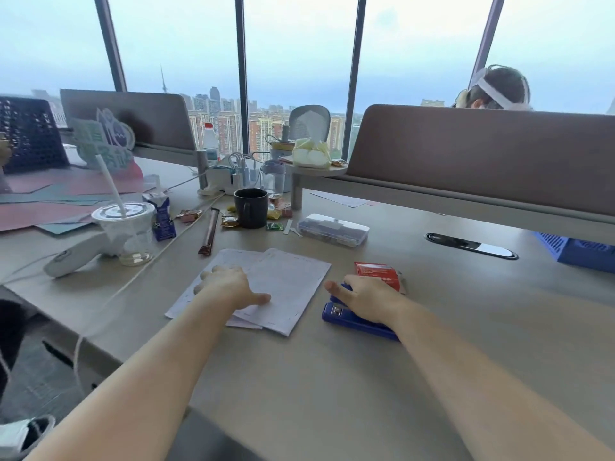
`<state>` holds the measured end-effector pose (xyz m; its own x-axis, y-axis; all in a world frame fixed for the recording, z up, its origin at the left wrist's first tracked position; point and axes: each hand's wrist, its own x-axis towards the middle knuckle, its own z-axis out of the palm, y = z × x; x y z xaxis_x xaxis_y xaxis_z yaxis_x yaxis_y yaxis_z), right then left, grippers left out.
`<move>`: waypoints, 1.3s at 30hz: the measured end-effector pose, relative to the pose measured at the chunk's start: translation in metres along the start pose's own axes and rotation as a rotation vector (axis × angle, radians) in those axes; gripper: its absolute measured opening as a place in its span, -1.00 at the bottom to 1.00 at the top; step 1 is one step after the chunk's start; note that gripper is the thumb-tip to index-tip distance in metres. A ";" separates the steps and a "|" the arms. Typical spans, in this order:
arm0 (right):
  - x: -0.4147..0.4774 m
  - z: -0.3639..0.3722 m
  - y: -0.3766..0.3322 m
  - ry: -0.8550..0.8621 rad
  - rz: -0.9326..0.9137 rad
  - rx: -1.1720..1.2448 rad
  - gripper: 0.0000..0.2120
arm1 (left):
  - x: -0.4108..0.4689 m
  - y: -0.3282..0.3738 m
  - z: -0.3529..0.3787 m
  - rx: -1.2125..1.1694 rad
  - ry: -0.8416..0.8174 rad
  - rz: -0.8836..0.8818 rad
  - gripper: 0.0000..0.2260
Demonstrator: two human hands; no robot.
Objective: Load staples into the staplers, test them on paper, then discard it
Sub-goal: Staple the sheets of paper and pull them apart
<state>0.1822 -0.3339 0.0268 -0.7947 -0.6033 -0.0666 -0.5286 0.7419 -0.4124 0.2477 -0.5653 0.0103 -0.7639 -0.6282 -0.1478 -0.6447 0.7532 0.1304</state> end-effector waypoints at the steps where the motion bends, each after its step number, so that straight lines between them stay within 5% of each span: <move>1: 0.002 0.001 -0.002 0.002 -0.004 0.017 -0.51 | 0.000 -0.001 -0.001 -0.015 0.006 -0.009 -0.13; 15: 0.021 0.014 -0.012 0.071 -0.023 -0.024 -0.43 | 0.001 -0.011 0.008 -0.177 0.056 -0.024 0.01; 23: 0.023 0.012 -0.015 0.079 -0.022 0.020 -0.47 | 0.002 -0.016 0.010 -0.605 0.377 0.183 -0.55; 26: 0.027 0.010 -0.015 0.099 -0.017 0.057 -0.44 | 0.004 -0.020 0.009 -0.788 0.356 0.224 -0.68; 33: 0.039 0.007 -0.022 0.376 -0.092 0.207 -0.39 | 0.000 -0.013 0.013 -0.818 0.342 0.266 -0.75; 39: 0.051 0.014 -0.027 0.311 -0.084 0.193 -0.49 | -0.004 -0.008 0.014 -0.673 0.363 0.255 -0.70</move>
<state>0.1601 -0.3883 0.0220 -0.8190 -0.5203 0.2419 -0.5538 0.6067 -0.5704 0.2562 -0.5663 -0.0043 -0.7772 -0.5640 0.2791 -0.2400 0.6757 0.6970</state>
